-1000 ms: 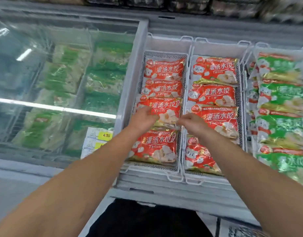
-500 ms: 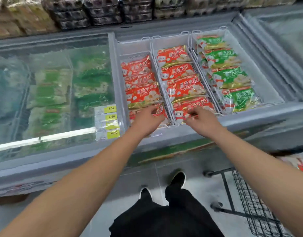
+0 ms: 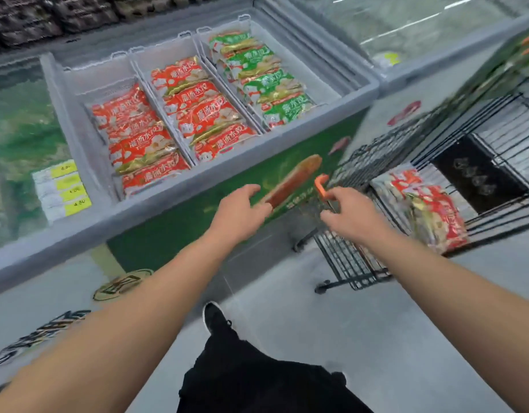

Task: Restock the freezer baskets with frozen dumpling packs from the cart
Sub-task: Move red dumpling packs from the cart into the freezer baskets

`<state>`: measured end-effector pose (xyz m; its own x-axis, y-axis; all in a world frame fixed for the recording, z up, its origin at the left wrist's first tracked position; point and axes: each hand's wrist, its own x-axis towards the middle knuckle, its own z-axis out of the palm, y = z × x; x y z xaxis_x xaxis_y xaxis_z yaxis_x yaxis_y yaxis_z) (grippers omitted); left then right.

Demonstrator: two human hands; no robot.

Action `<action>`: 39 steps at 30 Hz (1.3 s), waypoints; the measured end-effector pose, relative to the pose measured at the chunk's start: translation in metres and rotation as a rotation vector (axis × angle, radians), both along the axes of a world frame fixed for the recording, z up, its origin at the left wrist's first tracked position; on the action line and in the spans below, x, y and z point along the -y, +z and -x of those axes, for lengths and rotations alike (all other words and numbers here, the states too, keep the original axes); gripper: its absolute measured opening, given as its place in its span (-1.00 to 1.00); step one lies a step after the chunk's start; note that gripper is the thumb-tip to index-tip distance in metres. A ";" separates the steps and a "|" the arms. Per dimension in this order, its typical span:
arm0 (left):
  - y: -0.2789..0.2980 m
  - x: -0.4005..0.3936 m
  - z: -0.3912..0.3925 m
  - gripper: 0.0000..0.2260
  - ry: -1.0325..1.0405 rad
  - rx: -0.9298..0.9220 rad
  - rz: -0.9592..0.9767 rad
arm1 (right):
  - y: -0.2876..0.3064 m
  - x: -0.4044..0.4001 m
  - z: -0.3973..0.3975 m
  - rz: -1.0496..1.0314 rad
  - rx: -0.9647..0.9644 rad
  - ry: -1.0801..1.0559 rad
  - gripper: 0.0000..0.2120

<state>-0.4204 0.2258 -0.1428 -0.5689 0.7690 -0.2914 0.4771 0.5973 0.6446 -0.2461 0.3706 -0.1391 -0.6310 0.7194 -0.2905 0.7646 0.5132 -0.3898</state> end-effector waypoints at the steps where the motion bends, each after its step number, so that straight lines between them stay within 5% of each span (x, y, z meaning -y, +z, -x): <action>1: -0.003 -0.007 -0.025 -0.51 -0.009 -0.001 0.005 | -0.003 -0.005 -0.028 -0.002 0.001 -0.021 -0.55; 8: -0.017 -0.053 -0.199 -0.49 -0.106 0.028 0.011 | -0.010 -0.033 -0.219 0.049 0.012 -0.163 -0.52; 16: -0.019 -0.119 -0.303 -0.50 -0.178 0.058 0.034 | -0.015 -0.084 -0.325 0.044 -0.021 -0.260 -0.54; 39: -0.110 -0.384 -0.348 -0.50 -0.053 0.285 0.204 | -0.091 -0.361 -0.347 0.224 0.168 -0.203 -0.54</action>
<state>-0.0724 0.6096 -0.2527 -0.4035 0.7049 -0.5833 0.3285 0.7066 0.6267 0.1007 0.7318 -0.2301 -0.4110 0.7322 -0.5431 0.9056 0.2596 -0.3354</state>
